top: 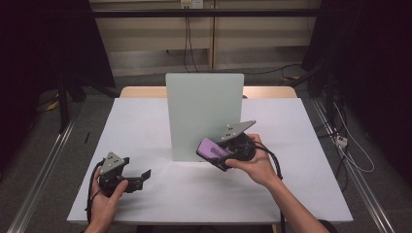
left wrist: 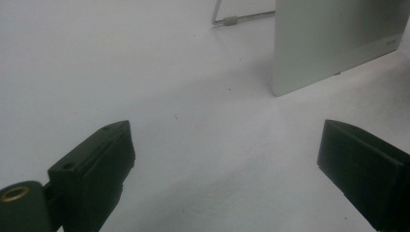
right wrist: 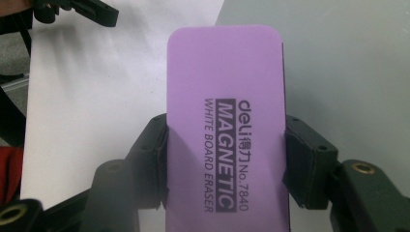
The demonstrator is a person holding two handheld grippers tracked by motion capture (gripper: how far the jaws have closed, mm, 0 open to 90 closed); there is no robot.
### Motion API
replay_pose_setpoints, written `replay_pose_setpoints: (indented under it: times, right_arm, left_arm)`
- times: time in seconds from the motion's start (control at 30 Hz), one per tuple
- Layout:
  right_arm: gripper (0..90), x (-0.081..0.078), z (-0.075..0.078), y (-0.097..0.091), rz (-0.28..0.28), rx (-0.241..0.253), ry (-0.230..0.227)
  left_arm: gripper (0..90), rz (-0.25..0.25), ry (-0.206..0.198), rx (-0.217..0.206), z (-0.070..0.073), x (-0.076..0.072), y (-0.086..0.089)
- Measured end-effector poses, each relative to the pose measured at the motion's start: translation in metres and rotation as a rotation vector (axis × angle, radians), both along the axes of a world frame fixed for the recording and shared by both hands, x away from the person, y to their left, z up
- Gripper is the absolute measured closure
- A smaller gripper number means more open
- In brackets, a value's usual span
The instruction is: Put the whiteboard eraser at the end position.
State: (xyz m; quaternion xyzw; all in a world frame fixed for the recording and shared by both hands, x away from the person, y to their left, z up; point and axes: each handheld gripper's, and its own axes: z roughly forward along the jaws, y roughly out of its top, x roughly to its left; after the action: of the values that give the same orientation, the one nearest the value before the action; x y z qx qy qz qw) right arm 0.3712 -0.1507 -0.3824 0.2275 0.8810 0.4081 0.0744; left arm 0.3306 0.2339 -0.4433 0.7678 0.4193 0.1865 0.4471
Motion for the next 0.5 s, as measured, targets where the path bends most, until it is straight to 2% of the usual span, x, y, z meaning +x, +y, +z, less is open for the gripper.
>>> replay_pose_setpoints:
  times: [0.37, 0.5]
  right_arm:
    - [41.9, -0.005, -0.003, 0.012, 0.049, -0.028, 0.026]
    - [41.9, -0.006, -0.007, 0.018, 0.076, -0.056, 0.039]
  left_arm:
    - [6.0, 0.002, -0.005, -0.01, 0.001, -0.002, 0.003]
    - [6.0, 0.001, -0.006, -0.013, 0.0, -0.001, 0.004]
